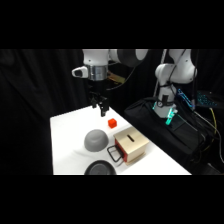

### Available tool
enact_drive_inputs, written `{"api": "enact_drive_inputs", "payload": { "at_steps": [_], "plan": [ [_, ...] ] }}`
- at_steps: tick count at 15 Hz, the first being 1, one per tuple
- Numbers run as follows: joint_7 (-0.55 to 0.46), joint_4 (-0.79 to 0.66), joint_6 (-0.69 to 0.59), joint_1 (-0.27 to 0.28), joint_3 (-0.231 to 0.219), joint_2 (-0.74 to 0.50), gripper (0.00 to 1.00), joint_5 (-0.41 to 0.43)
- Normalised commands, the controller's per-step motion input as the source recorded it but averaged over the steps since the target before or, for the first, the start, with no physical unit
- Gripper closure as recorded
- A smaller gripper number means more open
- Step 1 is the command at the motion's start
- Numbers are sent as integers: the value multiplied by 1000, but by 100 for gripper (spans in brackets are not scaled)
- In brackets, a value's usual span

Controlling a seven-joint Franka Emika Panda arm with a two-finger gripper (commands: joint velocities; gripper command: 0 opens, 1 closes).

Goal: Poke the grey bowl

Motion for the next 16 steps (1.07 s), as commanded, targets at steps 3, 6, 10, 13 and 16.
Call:
{"api": "enact_drive_inputs", "payload": {
  "at_steps": [3,6,10,13,16],
  "plan": [
    [26,24,2,-21,9,14,0,1],
    [14,94,27,-52,-23,65,0,10],
    [8,179,63,-93,-60,127,0,46],
    [-17,231,164,-95,-52,189,0,117],
    [44,255,201,-64,-30,226,39,147]
  ]
}}
